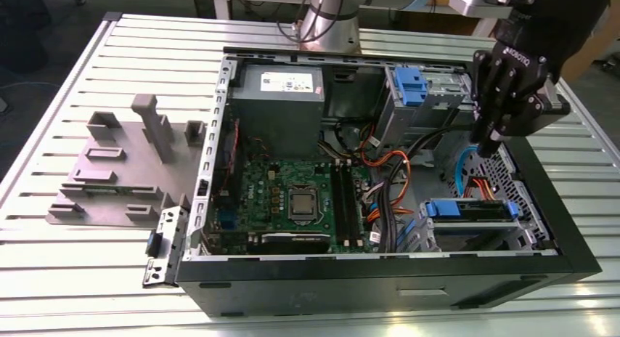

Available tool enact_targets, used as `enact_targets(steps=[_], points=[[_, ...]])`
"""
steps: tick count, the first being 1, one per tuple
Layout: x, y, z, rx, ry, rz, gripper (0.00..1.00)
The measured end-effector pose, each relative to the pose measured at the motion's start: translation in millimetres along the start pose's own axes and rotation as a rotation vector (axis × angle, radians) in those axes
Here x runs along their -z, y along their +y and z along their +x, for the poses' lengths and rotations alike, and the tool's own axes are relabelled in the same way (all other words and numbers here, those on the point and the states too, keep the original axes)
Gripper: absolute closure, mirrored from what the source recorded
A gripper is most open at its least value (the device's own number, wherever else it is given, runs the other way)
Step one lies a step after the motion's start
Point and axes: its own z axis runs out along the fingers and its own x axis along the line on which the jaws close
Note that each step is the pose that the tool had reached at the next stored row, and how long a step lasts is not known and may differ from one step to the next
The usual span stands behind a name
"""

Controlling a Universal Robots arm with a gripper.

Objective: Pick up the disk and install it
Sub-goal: 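Insert the second disk wire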

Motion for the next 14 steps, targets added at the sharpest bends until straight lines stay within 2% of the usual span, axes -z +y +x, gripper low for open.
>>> enact_targets(steps=[7, 9, 10, 14], points=[[-7.2, 0.2, -1.7, 0.000, 0.0188, 0.0003, 0.71], [-9.1, 0.2, -2.2, 0.000, 0.0243, 0.0004, 0.83], [-10.0, 0.3, -2.4, 0.000, 0.0272, 0.0005, 0.84], [-12.4, 0.3, -3.0, 0.001, 0.0324, 0.0006, 0.84]])
